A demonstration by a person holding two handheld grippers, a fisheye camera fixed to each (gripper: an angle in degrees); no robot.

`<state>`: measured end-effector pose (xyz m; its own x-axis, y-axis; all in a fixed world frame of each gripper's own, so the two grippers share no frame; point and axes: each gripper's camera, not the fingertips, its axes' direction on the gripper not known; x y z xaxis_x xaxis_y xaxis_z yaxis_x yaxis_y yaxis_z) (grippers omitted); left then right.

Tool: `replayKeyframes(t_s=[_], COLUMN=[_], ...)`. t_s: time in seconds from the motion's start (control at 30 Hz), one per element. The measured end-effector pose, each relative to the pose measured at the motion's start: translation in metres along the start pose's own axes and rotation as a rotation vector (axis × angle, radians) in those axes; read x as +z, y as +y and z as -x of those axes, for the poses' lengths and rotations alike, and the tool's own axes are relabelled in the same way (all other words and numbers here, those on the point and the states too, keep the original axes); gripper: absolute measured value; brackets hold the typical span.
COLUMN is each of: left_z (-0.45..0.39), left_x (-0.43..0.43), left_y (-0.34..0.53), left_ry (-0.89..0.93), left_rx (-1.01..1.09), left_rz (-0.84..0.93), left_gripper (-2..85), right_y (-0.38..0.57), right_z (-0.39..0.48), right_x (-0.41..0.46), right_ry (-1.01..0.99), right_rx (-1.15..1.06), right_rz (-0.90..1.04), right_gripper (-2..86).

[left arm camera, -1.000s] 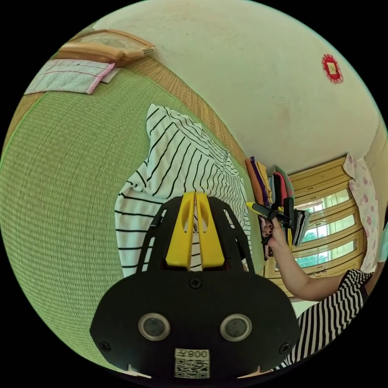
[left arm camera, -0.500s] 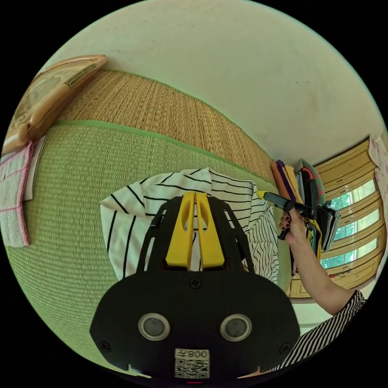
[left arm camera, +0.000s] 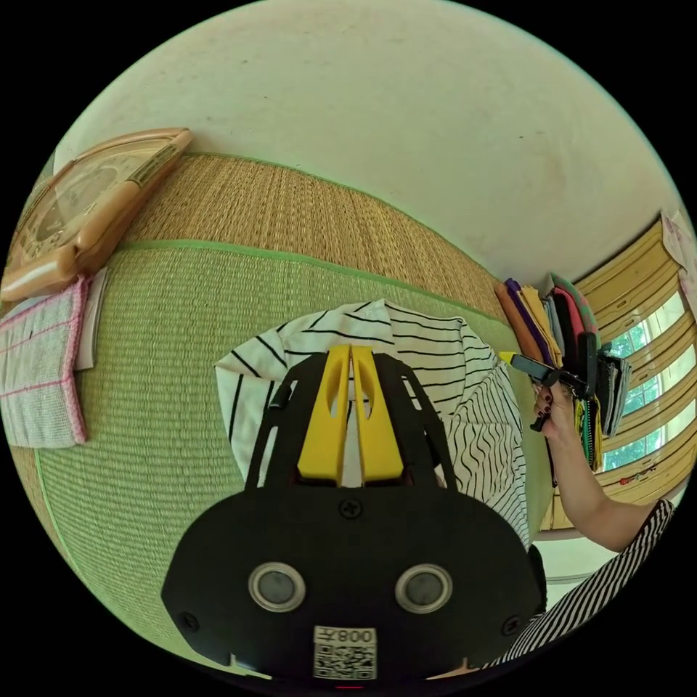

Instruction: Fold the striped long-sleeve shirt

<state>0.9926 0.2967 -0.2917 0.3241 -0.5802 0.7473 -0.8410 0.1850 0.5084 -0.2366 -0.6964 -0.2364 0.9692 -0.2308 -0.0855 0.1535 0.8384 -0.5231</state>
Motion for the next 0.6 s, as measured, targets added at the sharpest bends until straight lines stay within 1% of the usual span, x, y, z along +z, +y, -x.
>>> replayKeyframes(t_s=[0.07,0.17,0.27,0.33,0.43,0.47,0.53,0.57,0.6], left_z=[0.003,0.018,0.031,0.031,0.024,0.027,0.038,0.043,0.043], left_x=[-0.012,-0.016,-0.024,-0.035,-0.062,-0.066,-0.062,-0.068,-0.086], left_y=[0.007,0.014,0.019,0.021,0.033,0.039,0.046,0.053,0.062], left_ry=[-0.05,-0.119,-0.061,-0.066,-0.062,-0.082,-0.116,-0.088,-0.056], left_rx=[0.003,-0.042,-0.078,-0.092,-0.034,-0.036,-0.079,-0.103,-0.122], left_rz=[-0.01,0.036,0.028,0.01,-0.045,-0.036,0.043,0.038,-0.023], left_gripper=[0.2,0.1,0.1,0.1,0.1,0.1,0.1,0.1,0.1], right_y=[0.024,0.042,0.053,0.055,0.063,0.064,0.069,0.074,0.078], right_z=[-0.021,-0.052,-0.067,-0.063,-0.055,-0.057,-0.058,-0.056,-0.052], right_x=[-0.01,-0.001,-0.004,-0.009,-0.018,-0.011,-0.005,-0.015,-0.023], right_ry=[0.062,0.057,-0.032,-0.03,-0.021,-0.014,-0.017,-0.022,-0.033], right_rx=[0.056,0.141,0.197,0.188,0.164,0.17,0.172,0.191,0.181], right_rz=[-0.005,0.044,0.005,-0.003,-0.036,0.003,0.03,-0.002,-0.032], right_gripper=[0.1,0.1,0.1,0.1,0.1,0.1,0.1,0.1,0.1])
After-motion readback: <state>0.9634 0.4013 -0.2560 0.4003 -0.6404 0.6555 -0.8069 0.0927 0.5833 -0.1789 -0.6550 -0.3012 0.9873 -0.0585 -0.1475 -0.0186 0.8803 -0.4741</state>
